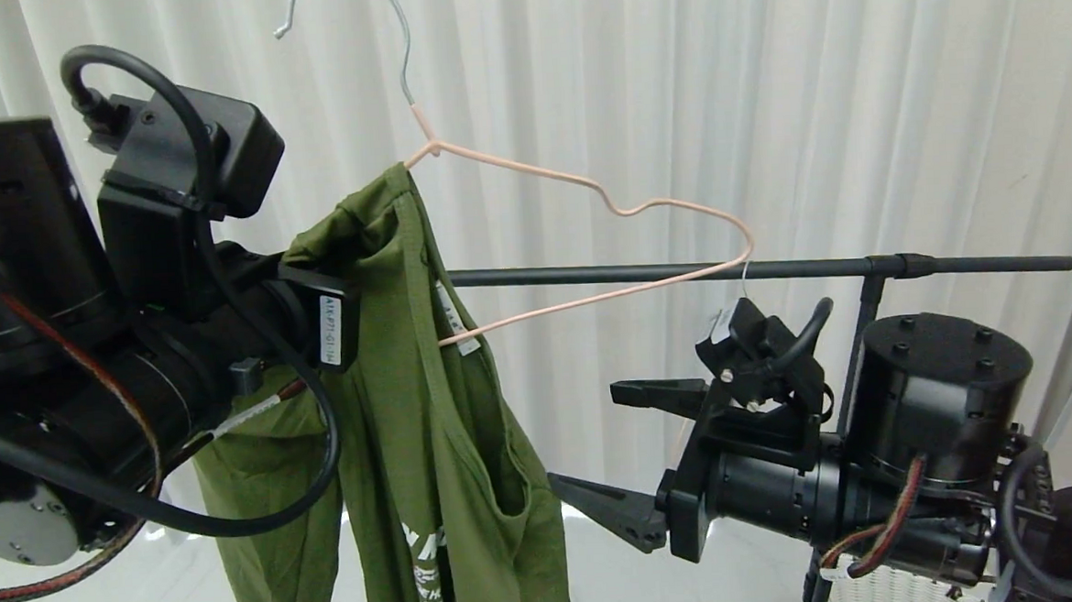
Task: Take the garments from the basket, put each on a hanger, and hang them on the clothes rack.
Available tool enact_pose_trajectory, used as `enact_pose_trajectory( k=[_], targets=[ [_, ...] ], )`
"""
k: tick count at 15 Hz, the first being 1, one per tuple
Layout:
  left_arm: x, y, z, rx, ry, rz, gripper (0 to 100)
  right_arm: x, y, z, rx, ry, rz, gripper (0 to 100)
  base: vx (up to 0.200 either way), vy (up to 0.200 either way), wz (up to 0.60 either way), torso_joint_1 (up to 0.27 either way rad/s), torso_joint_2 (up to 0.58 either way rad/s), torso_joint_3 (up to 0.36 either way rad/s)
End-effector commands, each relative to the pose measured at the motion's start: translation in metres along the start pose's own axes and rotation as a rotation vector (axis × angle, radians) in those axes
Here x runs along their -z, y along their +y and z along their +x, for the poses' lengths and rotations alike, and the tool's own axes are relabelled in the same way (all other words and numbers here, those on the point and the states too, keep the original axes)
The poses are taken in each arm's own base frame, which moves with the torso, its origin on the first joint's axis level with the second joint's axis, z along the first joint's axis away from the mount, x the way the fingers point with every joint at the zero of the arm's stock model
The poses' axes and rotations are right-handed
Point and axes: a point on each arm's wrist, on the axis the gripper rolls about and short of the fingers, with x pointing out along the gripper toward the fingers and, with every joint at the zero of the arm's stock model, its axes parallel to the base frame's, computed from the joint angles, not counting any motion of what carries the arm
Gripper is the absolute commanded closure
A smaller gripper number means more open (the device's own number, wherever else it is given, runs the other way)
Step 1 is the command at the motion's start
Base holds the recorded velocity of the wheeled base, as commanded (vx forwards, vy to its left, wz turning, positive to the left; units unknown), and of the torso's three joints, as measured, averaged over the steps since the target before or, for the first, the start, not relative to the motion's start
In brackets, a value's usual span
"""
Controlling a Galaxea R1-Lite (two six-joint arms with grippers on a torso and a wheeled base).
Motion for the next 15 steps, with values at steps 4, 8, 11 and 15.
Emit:
enact_pose_trajectory(
  k=[4,8,11,15],
  targets=[
    [-0.006,-0.023,0.003,0.071,-0.01,0.015,100,0.01,0.007,0.021,-0.034,0.027,0.006,0,0.0,0.0,0.0,0.0,0.0,0.0],
    [-0.008,-0.027,0.001,0.087,-0.019,0.011,100,0.014,0.007,0.027,-0.038,0.039,0.008,0,0.0,0.0,0.0,0.0,0.0,0.0],
    [-0.008,-0.026,-0.001,0.088,-0.02,0.01,100,0.016,0.006,0.027,-0.005,0.043,0.01,0,0.0,0.0,0.0,0.0,0.0,0.0],
    [-0.007,-0.026,-0.001,0.089,-0.019,0.011,100,0.011,0.005,0.023,0.032,0.018,0.012,0,0.0,0.0,0.0,0.0,0.0,0.0]
  ],
)
